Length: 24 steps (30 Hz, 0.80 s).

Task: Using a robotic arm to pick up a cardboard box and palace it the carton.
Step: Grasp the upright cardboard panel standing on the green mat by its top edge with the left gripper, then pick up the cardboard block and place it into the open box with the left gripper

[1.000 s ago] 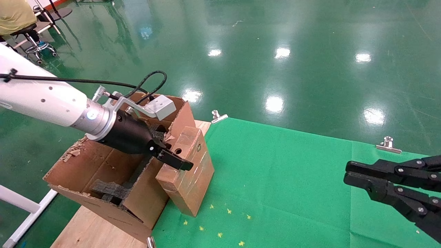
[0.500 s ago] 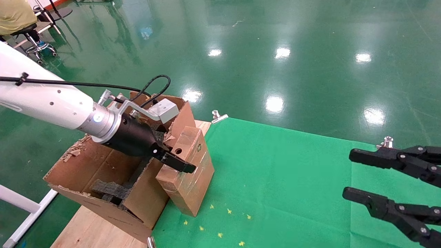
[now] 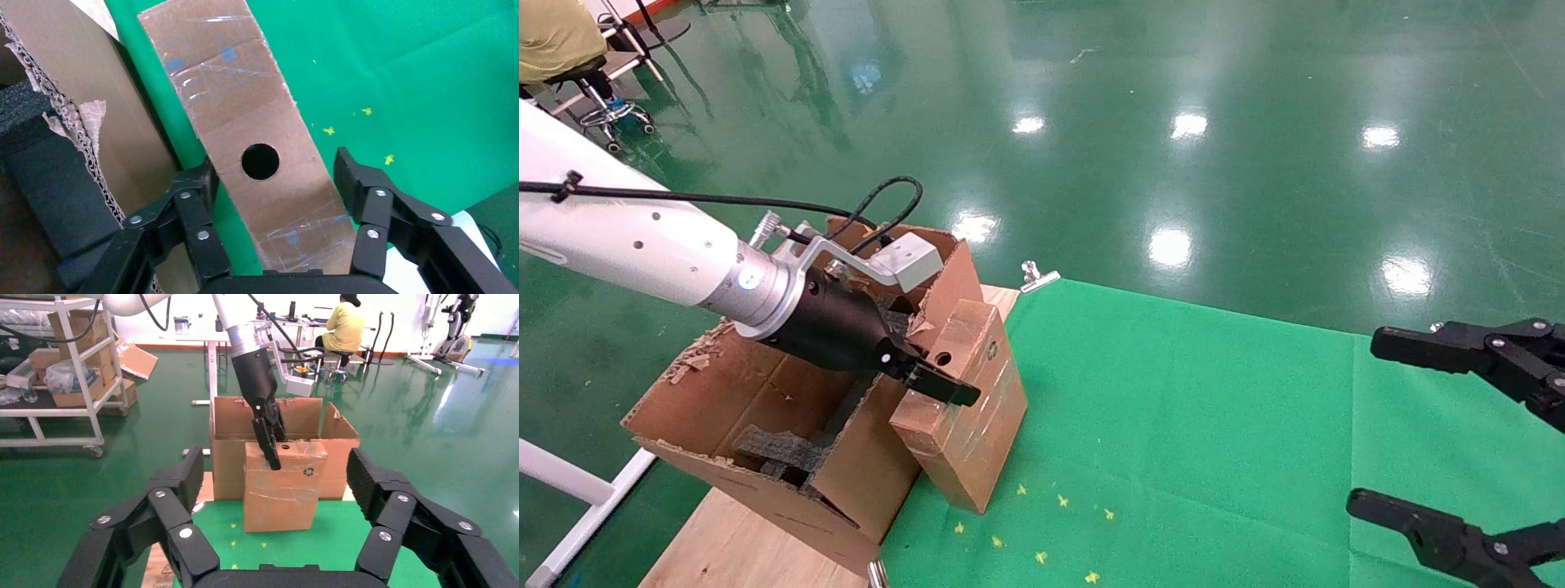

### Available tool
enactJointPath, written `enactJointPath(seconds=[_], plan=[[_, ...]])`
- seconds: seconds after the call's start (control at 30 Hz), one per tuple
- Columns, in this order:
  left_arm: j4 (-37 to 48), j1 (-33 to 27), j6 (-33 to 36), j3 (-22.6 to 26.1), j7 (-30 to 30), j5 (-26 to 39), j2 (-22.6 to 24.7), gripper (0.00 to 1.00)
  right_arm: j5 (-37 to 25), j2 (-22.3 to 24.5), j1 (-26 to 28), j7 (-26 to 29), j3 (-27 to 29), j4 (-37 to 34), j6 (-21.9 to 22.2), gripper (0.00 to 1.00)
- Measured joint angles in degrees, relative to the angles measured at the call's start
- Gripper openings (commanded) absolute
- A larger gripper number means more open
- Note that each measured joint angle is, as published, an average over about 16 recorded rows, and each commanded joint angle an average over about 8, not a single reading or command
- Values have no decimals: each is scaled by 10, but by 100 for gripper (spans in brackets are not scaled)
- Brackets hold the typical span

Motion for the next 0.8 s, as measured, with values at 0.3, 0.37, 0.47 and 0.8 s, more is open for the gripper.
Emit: enactJointPath(seconds=[0.3,0.37,0.47,0.8], plan=[[-5,-4,1,-3,5,-6,0,0,0,0,0,0,0,0,0,100],[-8,-8,2,-6,10,-11,0,0,0,0,0,0,0,0,0,100],[-13,-19,1,-13,19,-21,-2,0,0,0,0,0,0,0,0,100],[3,-113,-8,-58,83,-44,-16,0,0,0,0,0,0,0,0,100]])
